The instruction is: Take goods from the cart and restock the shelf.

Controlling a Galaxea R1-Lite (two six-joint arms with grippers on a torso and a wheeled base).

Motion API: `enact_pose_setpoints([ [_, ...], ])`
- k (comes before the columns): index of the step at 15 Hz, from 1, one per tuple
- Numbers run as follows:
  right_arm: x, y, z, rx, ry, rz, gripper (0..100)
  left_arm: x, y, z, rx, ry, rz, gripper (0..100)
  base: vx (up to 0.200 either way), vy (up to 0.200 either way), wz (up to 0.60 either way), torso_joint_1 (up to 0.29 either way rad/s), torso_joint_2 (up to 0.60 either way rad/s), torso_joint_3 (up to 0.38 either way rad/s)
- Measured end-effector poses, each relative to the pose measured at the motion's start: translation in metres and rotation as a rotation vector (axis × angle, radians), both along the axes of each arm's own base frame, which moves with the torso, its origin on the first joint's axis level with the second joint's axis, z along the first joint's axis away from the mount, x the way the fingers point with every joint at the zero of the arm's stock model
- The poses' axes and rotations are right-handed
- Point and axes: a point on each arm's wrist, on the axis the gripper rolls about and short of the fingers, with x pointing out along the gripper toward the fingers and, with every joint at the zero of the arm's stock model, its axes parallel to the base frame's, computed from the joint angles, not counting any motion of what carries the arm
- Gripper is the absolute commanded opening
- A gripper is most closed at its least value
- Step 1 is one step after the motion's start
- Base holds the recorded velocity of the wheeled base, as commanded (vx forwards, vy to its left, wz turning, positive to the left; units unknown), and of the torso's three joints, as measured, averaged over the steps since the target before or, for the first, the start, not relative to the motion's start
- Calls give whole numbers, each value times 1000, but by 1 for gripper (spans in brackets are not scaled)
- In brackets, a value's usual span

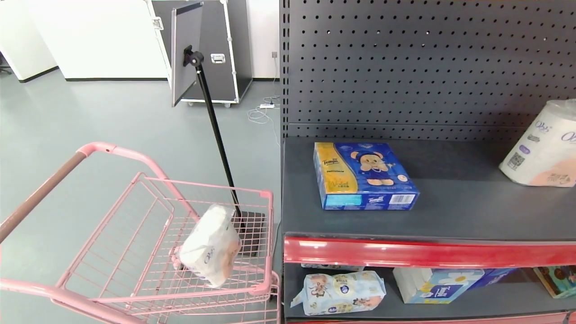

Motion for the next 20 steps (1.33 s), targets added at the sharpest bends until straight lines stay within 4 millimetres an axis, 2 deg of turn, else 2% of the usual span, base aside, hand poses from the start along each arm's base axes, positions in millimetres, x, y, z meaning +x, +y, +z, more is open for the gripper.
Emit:
enact_pose_setpoints([
  [12, 0, 0, 0, -3, 0, -1, 100, 0, 0, 0, 0, 0, -6, 100, 0, 0, 0, -166, 495, 327],
  [17, 0, 0, 0, -3, 0, -4, 100, 0, 0, 0, -2, -1, -21, 100, 0, 0, 0, -41, 150, 106],
  [19, 0, 0, 0, -4, 0, -4, 100, -1, -1, 8, -11, -34, -32, 100, 0, 0, 0, 0, 0, 0],
  [20, 0, 0, 0, -6, 0, -4, 100, -4, -1, 22, -28, -62, -39, 100, 0, 0, 0, 0, 0, 0],
])
